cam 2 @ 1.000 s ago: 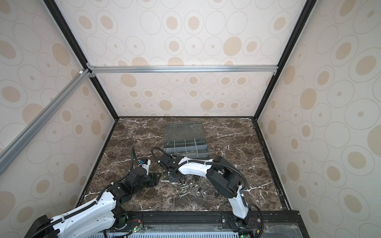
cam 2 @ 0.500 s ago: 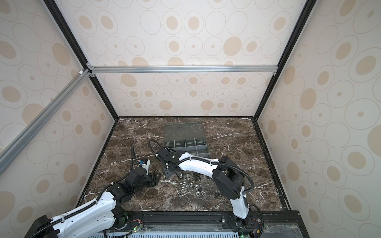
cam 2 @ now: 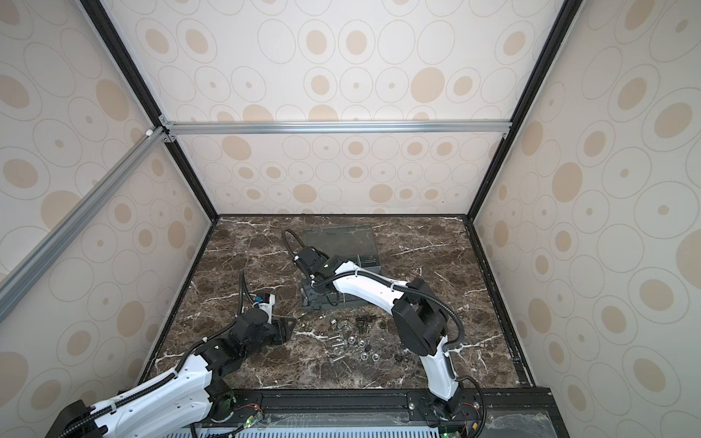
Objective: Sort the screws and nuts into containers
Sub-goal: Place the nut into the container.
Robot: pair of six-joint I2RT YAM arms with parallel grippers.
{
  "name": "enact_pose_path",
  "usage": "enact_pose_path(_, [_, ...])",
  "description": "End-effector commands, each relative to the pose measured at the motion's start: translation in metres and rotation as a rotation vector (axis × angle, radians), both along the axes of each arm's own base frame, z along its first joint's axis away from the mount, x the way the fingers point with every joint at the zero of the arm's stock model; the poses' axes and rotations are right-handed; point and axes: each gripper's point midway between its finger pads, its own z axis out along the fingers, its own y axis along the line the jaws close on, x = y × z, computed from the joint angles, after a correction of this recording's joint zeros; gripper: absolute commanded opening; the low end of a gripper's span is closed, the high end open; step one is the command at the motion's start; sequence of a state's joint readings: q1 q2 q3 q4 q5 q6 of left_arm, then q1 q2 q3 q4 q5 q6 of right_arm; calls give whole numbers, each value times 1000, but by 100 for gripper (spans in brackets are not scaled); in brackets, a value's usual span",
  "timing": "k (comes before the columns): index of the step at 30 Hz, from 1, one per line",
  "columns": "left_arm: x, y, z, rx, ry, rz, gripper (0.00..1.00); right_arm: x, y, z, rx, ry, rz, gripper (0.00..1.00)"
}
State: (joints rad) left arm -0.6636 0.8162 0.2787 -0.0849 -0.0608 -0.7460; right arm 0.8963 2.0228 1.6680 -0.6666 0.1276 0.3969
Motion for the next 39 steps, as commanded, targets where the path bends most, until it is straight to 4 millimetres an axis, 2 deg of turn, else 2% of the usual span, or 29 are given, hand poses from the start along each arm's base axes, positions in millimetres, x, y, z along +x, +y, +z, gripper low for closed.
enact_pose_path(1, [1,3,3,-30,1,35,64,-2,4,-8,-18,24,30,6])
enact_pose_path(7, [0,4,4,-42,-3,42,64,-2,3,-13,-28,33,33,7])
enact_pose_path(13, [-1,3,4,-46,1,37,65,-2,-1,-12,-39,30,20,30])
enact_pose_path(18, [-1,3,4,-51,2,36,64,-2,-1,-9,-32,28,17,37])
enact_pose_path(31, [-2,-2,10,-59,-1,13,64,-8,-11,6,-8,7,-6,39])
enact_pose_path(39, [2,-12,18,-60,4,-26,61,-25,-47,22,-11,-32,-60,40])
